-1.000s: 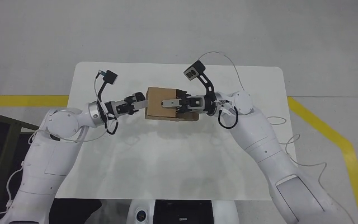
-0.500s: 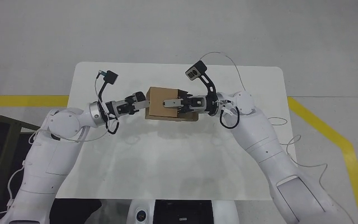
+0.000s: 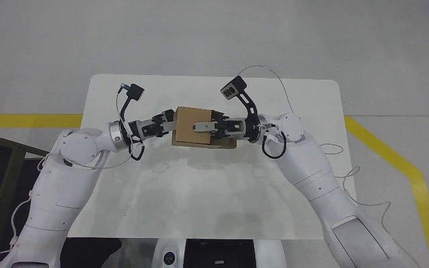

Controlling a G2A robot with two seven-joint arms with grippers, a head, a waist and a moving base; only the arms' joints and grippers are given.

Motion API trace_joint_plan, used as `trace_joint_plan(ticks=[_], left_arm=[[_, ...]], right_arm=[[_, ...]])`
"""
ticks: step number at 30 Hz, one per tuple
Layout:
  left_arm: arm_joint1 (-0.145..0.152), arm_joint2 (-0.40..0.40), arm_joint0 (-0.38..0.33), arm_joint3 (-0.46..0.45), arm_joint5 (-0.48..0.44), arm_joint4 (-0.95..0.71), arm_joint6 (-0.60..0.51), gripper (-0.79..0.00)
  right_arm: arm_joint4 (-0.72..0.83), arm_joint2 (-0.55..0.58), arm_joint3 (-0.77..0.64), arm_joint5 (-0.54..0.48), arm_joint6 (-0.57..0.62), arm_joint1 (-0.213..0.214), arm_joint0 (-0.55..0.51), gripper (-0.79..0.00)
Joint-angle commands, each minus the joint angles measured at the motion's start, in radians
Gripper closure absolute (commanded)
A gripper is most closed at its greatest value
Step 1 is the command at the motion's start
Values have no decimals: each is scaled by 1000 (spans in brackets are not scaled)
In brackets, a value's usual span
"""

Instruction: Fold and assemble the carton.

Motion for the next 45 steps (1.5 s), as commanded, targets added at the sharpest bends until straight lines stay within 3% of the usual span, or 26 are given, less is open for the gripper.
trace_joint_plan(ticks=[1,12,22,32,42,43,44,45], left_arm=[[0,1,-1,-1,-2,-3,-1,-785],[1,-1,0,-5,-6,-6,-5,-785],[10,-60,9,10,-41,49,43,-785],[13,-103,38,-3,-199,97,145,-785],[11,-119,62,-6,-367,317,282,-785],[10,-120,64,-8,-383,345,297,-785],[10,-121,67,-11,-397,373,313,-785],[9,-121,69,-14,-411,404,330,-785]], right_arm=[[0,1,0,2,1,0,-2,0],[-2,1,0,4,3,-4,-3,0],[-78,22,49,49,-20,7,-4,0],[-273,16,144,147,-64,27,2,0],[-378,-2,200,172,-100,35,-5,0],[-386,-4,205,173,-106,35,-4,-18],[-391,-5,209,173,-111,35,-5,-132],[-395,-7,213,174,-114,35,-6,-175]])
